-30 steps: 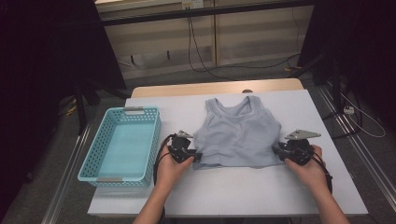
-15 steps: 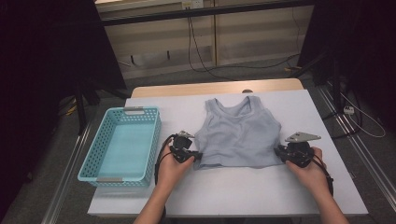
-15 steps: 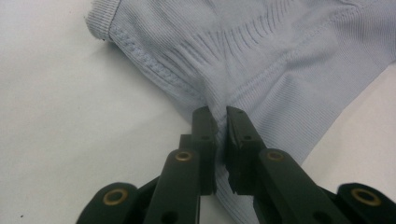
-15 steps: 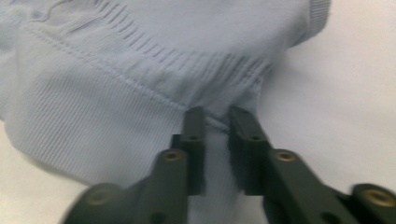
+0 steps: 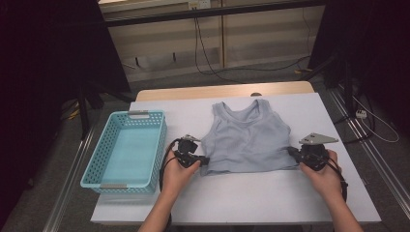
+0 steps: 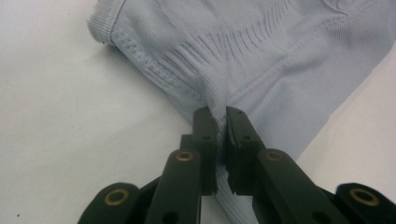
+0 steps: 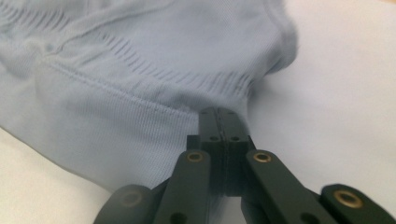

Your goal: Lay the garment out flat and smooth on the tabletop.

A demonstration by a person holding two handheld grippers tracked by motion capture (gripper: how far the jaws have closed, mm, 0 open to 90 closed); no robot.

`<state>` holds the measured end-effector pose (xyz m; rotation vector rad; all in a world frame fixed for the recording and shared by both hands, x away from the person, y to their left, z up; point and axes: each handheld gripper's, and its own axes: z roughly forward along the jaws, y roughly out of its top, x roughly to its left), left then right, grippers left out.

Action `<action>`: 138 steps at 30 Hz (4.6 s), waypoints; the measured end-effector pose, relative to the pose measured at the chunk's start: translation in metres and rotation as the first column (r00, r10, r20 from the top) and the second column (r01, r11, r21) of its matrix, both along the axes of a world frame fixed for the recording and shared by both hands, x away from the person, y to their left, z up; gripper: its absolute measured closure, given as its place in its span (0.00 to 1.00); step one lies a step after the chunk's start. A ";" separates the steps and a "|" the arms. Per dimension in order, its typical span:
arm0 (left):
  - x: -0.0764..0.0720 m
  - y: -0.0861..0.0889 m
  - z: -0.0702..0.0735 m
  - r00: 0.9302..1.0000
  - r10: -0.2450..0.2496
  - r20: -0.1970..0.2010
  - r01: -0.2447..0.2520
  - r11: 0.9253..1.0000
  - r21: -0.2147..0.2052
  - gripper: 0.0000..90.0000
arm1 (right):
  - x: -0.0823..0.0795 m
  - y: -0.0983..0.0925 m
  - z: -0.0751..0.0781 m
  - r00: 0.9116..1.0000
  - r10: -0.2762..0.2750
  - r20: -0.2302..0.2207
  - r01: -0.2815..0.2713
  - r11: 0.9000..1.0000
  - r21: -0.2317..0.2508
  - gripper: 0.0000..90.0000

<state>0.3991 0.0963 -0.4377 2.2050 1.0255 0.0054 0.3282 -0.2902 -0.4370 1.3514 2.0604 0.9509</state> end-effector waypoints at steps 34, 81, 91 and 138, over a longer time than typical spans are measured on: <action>0.000 -0.006 -0.001 0.999 -0.023 0.023 0.024 0.999 -0.033 0.84 | 0.002 -0.013 -0.014 0.999 -0.027 -0.040 0.026 1.000 -0.013 0.80; -0.014 -0.006 -0.005 1.000 -0.016 -0.007 0.016 1.000 0.013 0.82 | -0.040 -0.024 -0.007 0.997 -0.040 -0.073 0.049 0.991 0.125 0.98; -0.016 -0.005 0.008 0.997 -0.042 -0.057 0.041 0.999 -0.010 0.93 | -0.042 -0.023 -0.003 0.998 -0.034 -0.060 0.041 0.993 0.114 0.98; -0.030 0.022 0.000 0.998 0.001 0.062 -0.003 0.999 0.035 0.23 | 0.052 0.070 0.030 0.995 0.092 0.048 -0.092 0.996 -0.002 0.36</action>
